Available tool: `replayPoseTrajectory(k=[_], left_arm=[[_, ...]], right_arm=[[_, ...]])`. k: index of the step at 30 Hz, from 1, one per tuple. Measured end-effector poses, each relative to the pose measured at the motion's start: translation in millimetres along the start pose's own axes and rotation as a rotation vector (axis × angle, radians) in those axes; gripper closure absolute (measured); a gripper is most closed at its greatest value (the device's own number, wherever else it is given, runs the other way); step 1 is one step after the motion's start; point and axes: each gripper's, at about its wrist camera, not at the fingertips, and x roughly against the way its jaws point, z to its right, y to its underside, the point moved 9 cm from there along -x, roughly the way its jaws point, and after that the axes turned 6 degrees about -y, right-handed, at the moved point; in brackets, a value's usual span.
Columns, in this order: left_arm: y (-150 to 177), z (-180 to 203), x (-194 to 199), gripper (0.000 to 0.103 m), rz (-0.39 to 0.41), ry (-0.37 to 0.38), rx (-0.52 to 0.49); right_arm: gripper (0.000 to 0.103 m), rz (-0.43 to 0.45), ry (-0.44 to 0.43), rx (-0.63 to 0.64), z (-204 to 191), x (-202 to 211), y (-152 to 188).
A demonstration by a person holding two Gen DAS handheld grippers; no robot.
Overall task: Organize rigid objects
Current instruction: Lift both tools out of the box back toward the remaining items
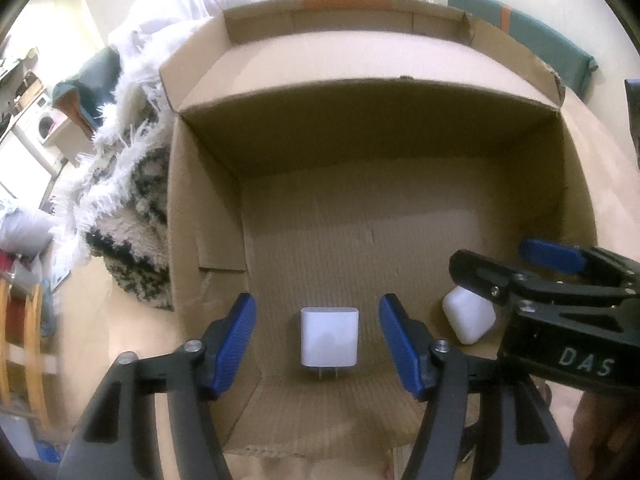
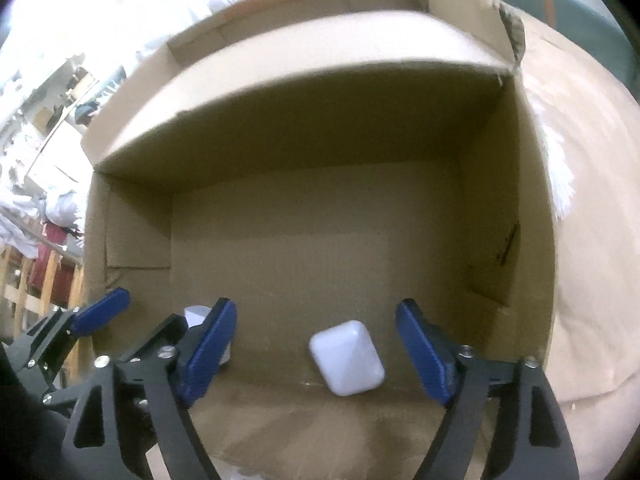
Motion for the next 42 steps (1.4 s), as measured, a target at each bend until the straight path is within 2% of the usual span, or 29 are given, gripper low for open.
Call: replayPoseTrajectory(k=[3,7,15,19,21,24,28,36,42], left_arm=[[-0.4,-2.5,6.3,0.042,0.017,-0.002,0.0],[-2.5,-5.8,14.6,0.036,0.036,0.013,0.008],[-8.4,-18.9,36.3,0.036,0.091,0.035,0.033],[-5.3,-24.3,47.7,0.035,0.11,0.022,0.039],[-0.5,-31.1,54.0,0.035,0.119,-0.008,0.07],[7.7,-37.3,60.7,0.033,0.119,-0.006,0.104],[17.7,-46.4,72.8,0.03,0.141,-0.021,0.134],[49.1,-51.5,69.6,0.03,0.064,0.018,0.207],[77.8,-38.7,55.0,0.03,0.0,0.027,0.217]], right_arm=[[0.0,0.045,-0.019,0.021,-5.8,7.6,-4.2],[0.0,0.102,-0.022,0.037,-13.4,19.8,-8.5],[0.0,0.196,-0.058,-0.016,-16.1,47.1,-10.8],[0.0,0.227,-0.04,-0.005,-16.5,65.9,-5.9],[0.0,0.249,-0.031,0.013,-17.5,76.0,-4.0],[0.0,0.274,-0.017,0.025,-16.6,90.9,-0.8],[0.0,0.268,-0.018,0.004,-11.7,101.8,10.4],[0.0,0.273,-0.009,-0.06,-2.9,125.3,43.1],[0.0,0.219,0.033,-0.112,9.2,119.6,74.2]])
